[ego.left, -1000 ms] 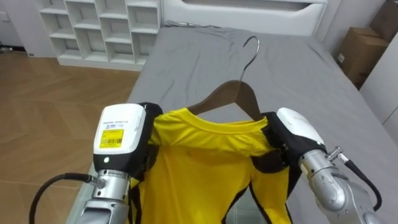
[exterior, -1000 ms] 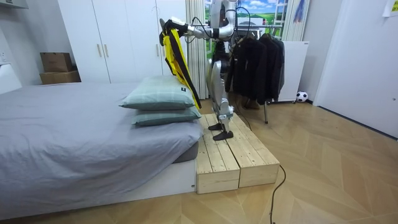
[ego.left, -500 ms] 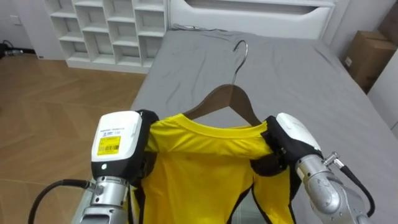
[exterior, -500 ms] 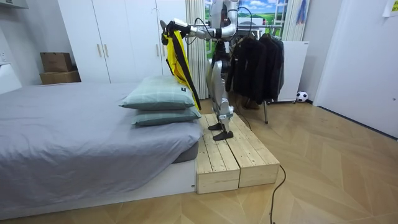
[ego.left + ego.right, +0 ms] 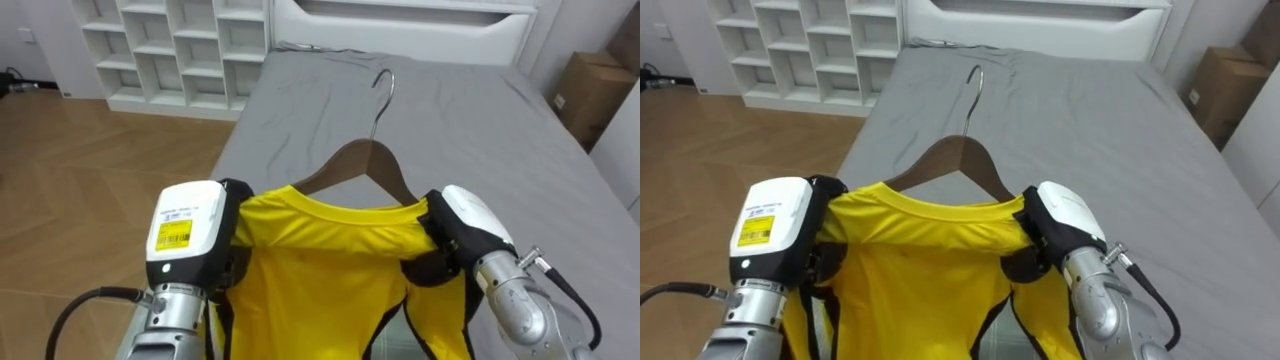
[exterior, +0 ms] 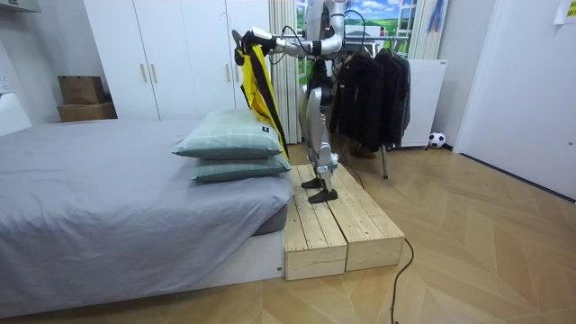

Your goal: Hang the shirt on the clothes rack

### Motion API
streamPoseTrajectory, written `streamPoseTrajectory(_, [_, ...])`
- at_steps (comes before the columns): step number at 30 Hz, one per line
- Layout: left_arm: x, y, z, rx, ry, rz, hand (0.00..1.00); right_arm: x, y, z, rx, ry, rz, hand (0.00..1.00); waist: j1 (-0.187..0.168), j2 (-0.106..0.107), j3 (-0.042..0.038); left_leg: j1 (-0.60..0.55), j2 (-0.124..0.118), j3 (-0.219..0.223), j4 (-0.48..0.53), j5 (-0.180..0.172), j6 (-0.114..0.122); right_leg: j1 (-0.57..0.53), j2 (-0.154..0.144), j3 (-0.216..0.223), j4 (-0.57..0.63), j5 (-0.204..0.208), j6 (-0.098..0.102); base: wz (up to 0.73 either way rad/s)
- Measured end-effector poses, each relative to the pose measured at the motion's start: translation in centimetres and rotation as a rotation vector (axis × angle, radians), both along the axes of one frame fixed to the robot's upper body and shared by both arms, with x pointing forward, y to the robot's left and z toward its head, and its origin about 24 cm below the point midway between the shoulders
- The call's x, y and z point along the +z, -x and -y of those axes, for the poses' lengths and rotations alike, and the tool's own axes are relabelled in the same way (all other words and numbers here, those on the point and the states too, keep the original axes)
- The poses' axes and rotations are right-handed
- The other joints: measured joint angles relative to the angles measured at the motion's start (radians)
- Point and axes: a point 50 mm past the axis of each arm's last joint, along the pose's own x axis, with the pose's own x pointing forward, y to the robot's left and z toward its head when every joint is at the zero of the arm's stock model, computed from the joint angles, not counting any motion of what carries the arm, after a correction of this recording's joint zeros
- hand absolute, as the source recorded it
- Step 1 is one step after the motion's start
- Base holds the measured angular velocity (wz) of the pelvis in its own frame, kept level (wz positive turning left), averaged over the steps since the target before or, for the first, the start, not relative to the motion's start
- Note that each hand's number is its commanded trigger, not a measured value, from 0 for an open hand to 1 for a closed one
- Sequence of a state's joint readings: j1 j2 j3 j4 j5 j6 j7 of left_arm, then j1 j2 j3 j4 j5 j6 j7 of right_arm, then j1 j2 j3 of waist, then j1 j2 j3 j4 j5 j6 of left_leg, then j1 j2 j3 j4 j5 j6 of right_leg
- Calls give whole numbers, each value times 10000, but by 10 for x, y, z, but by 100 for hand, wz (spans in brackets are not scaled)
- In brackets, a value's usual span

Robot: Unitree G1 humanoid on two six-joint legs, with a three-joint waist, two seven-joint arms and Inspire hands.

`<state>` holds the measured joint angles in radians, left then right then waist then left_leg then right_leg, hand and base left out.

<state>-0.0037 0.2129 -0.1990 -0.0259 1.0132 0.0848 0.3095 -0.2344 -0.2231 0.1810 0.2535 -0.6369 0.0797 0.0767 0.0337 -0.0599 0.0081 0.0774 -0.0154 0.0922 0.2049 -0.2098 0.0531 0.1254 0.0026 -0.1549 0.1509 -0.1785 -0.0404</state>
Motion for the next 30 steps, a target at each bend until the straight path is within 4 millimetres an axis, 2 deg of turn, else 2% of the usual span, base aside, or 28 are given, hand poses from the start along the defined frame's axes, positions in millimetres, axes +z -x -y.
streamPoseTrajectory(11, [5, 0, 4, -118, 181, 107, 0, -3, 1, -6, 49, 236, -84, 100, -42, -12, -36, 29, -3, -15, 16, 0, 0, 58, -1, 28, 4, 0, 0, 0])
streamPoseTrajectory(17, [5, 0, 4, -186, 769, 58, 0, -6, 1, -6, 194, 1147, -141, 100, -67, -11, -34, 218, -2, -31, -6, 0, 0, 227, -1, 8, -3, 0, 0, 0])
streamPoseTrajectory(24, [4, 0, 4, -207, 1208, -5, 0, -10, 2, -5, 213, 1382, -272, 100, -39, -17, -27, 143, -5, -36, 10, 0, 0, 176, -6, -8, 7, 0, 0, 0])
streamPoseTrajectory(30, [5, 0, 2, -149, 1208, 6, 0, -12, 2, 8, 24, 1855, -454, 100, -21, -37, -16, 121, -6, 2, -8, 0, 0, 119, -8, 5, 16, -1, 0, -1])
